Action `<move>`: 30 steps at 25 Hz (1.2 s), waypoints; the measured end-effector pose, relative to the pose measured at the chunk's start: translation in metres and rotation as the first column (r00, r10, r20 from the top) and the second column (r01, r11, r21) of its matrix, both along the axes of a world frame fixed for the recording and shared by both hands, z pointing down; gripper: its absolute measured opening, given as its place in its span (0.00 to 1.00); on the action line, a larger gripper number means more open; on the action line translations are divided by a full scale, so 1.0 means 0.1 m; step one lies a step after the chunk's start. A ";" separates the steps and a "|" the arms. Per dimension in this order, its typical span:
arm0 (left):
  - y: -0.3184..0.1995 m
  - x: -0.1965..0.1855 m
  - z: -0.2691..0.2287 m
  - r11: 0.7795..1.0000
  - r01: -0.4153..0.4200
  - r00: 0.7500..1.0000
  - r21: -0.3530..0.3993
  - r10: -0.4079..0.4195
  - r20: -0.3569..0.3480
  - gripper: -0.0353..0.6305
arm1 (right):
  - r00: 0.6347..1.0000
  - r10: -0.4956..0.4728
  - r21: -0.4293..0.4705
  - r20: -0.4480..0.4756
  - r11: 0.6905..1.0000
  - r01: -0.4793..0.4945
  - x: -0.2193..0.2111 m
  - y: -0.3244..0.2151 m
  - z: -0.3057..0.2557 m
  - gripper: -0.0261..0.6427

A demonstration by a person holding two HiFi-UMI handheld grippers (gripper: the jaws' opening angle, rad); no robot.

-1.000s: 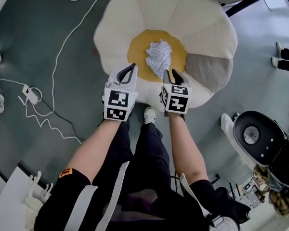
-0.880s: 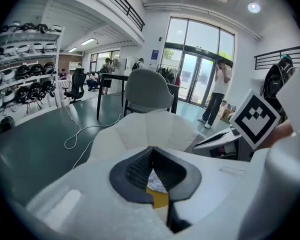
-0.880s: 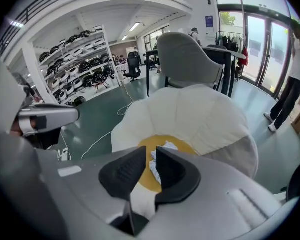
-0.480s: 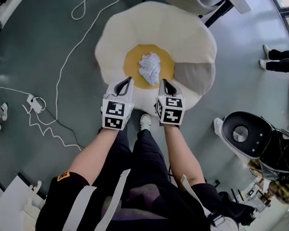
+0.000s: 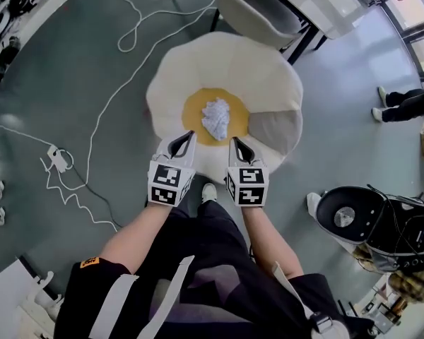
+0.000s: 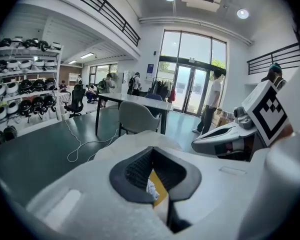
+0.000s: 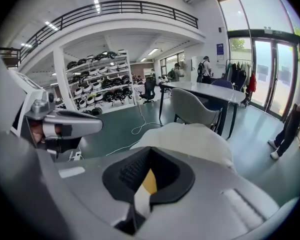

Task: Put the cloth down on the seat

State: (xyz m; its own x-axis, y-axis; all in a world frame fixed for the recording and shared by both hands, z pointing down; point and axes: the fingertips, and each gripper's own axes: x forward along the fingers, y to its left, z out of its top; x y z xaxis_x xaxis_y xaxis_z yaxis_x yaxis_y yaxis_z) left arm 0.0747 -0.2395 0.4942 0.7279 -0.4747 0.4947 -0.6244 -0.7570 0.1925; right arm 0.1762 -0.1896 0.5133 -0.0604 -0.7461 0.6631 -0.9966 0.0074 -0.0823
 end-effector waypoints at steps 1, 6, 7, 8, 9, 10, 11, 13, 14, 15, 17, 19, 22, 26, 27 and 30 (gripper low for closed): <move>0.06 0.01 -0.06 1.000 0.006 1.000 0.001 -0.006 -0.003 0.06 | 1.000 -0.007 0.006 0.008 1.000 0.007 0.01 0.05 -0.06 0.04; 0.33 0.04 -0.32 0.998 0.057 0.998 0.005 -0.057 -0.032 0.06 | 0.998 -0.068 0.055 0.015 0.996 0.067 -0.03 0.26 -0.37 0.04; 0.40 0.05 -0.37 0.998 0.065 0.997 0.009 -0.065 -0.040 0.06 | 0.997 -0.082 0.066 0.012 0.995 0.081 -0.03 0.32 -0.43 0.04; 0.47 0.05 -0.43 0.997 0.074 0.996 0.014 -0.073 -0.050 0.06 | 0.995 -0.095 0.078 0.009 0.993 0.094 -0.04 0.37 -0.49 0.04; 0.53 0.05 -0.50 0.996 0.083 0.995 0.020 -0.082 -0.059 0.06 | 0.994 -0.108 0.089 0.006 0.990 0.107 -0.05 0.42 -0.54 0.04; 0.60 0.04 -0.57 0.995 0.091 0.994 0.027 -0.089 -0.068 0.06 | 0.993 -0.119 0.099 0.005 0.988 0.118 -0.05 0.48 -0.59 0.04; 0.66 0.03 -0.63 0.995 0.098 0.993 0.032 -0.095 -0.076 0.06 | 0.992 -0.126 0.108 0.013 0.986 0.123 -0.07 0.53 -0.65 0.04; 0.79 -0.03 -0.75 0.994 0.105 0.991 0.036 -0.101 -0.084 0.06 | 0.990 -0.124 0.120 0.061 0.986 0.117 -0.12 0.66 -0.75 0.04; 0.85 -0.07 -0.82 0.994 0.107 0.991 0.037 -0.104 -0.087 0.06 | 0.989 -0.119 0.126 0.093 0.986 0.107 -0.16 0.72 -0.82 0.04; 0.89 -0.12 -0.90 0.993 0.111 0.990 0.040 -0.107 -0.091 0.06 | 0.986 -0.114 0.136 0.118 0.986 0.098 -0.19 0.77 -0.90 0.04; 0.92 -0.22 -1.10 0.992 0.117 0.988 0.057 -0.110 -0.107 0.06 | 0.984 -0.113 0.168 0.139 0.982 0.089 -0.28 0.80 -1.08 0.04; 0.92 -0.34 -1.26 0.991 0.115 0.987 0.074 -0.106 -0.122 0.06 | 0.984 -0.118 0.199 0.134 0.976 0.090 -0.38 0.78 -1.25 0.04; 0.99 -0.54 -1.38 0.992 0.097 0.988 0.078 -0.087 -0.124 0.06 | 0.985 -0.129 0.221 0.114 0.970 0.102 -0.55 0.82 -1.41 0.04; 1.05 -0.80 -1.50 0.993 0.073 0.990 0.093 -0.061 -0.125 0.06 | 0.988 -0.127 0.257 0.088 0.961 0.101 -0.76 0.87 -1.52 0.04; 1.07 -0.87 -1.52 0.993 0.065 0.991 0.095 -0.053 -0.125 0.06 | 0.989 -0.119 0.258 0.085 0.962 0.093 -0.82 0.89 -1.52 0.04; 1.08 -1.12 -1.50 0.994 0.042 0.992 0.097 -0.030 -0.122 0.06 | 0.992 -0.091 0.242 0.088 0.968 0.068 -1.07 0.94 -1.47 0.04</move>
